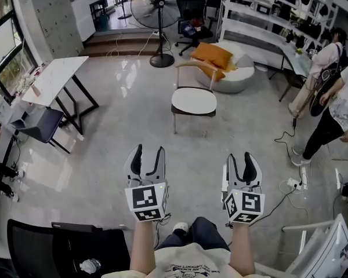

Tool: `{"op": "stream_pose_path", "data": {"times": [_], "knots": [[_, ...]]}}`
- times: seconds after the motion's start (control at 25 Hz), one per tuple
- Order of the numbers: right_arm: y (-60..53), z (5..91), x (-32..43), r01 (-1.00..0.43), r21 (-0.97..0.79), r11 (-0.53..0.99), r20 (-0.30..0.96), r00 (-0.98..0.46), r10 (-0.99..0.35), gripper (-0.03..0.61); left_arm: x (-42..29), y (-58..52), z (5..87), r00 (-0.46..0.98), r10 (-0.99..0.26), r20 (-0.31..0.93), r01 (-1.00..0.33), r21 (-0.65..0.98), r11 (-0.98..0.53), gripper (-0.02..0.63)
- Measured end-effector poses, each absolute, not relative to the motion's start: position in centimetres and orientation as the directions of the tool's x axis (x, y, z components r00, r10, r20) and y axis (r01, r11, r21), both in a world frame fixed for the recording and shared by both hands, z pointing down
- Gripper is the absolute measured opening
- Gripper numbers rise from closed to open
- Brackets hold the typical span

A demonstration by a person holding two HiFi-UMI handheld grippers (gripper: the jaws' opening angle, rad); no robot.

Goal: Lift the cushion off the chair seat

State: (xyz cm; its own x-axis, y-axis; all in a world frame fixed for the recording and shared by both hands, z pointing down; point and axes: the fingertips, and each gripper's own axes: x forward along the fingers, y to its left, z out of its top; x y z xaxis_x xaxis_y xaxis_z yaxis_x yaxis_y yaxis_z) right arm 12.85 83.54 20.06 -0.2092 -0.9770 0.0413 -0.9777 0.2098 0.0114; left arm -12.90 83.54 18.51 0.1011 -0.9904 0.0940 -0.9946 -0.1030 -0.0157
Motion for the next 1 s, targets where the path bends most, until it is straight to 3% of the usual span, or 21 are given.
{"op": "stream_pose_path", "data": {"times": [0.44, 1.0], "knots": [[75.3, 21.4, 12.6, -0.975, 0.015, 0.224, 0.073, -0.222, -0.972, 0.21, -13.3, 75.7, 20.4, 0.082, -0.988, 0.132, -0.997, -0.006, -0.083, 0.233], [52.7, 20.1, 14.7, -0.96, 0.009, 0.281, 0.068, -0.28, -0.958, 0.21, -11.9, 55.2, 19.2, 0.009, -0.991, 0.13, -1.0, 0.002, -0.009, 0.233]]}}
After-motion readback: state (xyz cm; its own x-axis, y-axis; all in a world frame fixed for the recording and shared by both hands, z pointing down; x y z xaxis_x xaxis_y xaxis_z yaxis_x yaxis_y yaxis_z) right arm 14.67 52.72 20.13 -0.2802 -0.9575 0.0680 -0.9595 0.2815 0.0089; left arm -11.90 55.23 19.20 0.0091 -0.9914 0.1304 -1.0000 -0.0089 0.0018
